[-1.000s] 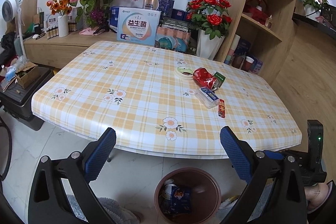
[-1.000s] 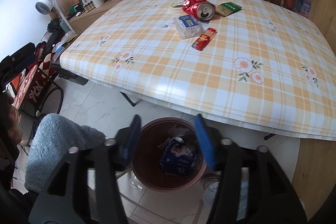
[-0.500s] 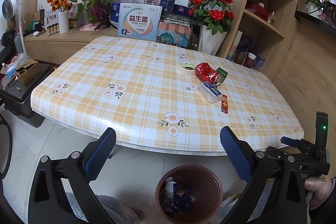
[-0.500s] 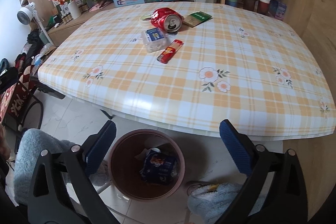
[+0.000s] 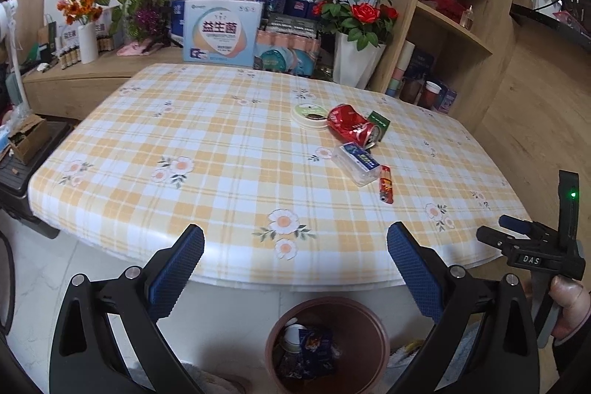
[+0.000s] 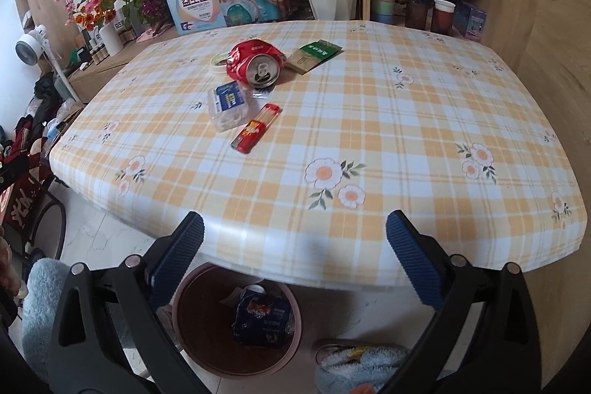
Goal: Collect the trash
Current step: 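Move both grippers back toward the remaining items on the table, then grasp the clear plastic box with blue label with the left gripper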
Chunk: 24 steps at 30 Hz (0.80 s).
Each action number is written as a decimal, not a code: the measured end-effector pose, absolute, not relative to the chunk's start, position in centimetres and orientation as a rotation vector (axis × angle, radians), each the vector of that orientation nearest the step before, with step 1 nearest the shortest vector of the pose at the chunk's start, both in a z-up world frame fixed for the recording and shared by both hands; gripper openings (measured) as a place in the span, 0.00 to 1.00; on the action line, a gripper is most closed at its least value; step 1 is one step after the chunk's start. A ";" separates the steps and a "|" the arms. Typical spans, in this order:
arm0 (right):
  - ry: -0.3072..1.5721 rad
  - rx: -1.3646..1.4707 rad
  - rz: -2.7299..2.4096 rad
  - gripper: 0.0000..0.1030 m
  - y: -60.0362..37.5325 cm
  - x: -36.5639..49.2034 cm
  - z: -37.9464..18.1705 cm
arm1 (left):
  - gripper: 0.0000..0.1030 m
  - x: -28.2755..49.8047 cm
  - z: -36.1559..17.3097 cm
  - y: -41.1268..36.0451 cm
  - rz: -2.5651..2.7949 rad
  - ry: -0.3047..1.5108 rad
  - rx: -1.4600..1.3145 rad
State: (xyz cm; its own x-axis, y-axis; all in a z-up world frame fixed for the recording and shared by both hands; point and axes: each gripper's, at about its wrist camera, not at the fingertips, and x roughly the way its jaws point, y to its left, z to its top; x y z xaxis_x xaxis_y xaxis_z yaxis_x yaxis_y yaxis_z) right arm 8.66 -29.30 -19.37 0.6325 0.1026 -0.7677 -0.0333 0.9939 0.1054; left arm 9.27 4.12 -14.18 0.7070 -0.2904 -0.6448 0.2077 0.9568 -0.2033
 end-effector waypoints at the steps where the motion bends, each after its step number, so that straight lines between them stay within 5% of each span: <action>1: 0.881 0.087 0.074 0.95 -29.5 9.1 -19.4 | 0.94 10.0 -14.3 3.6 -0.291 0.745 -0.123; 24: 0.944 0.158 -0.052 0.94 -37.4 21.1 -22.8 | 0.94 30.3 -22.6 -11.6 -0.273 1.000 -0.131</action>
State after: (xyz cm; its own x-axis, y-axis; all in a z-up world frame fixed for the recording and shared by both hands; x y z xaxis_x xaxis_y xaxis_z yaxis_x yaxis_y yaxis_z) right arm 21.11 -37.44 -22.76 0.5860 0.0251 -0.8099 0.1130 0.9872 0.1124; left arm 30.26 -11.61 -22.64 0.5103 -0.2854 -0.8113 0.1659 0.9583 -0.2328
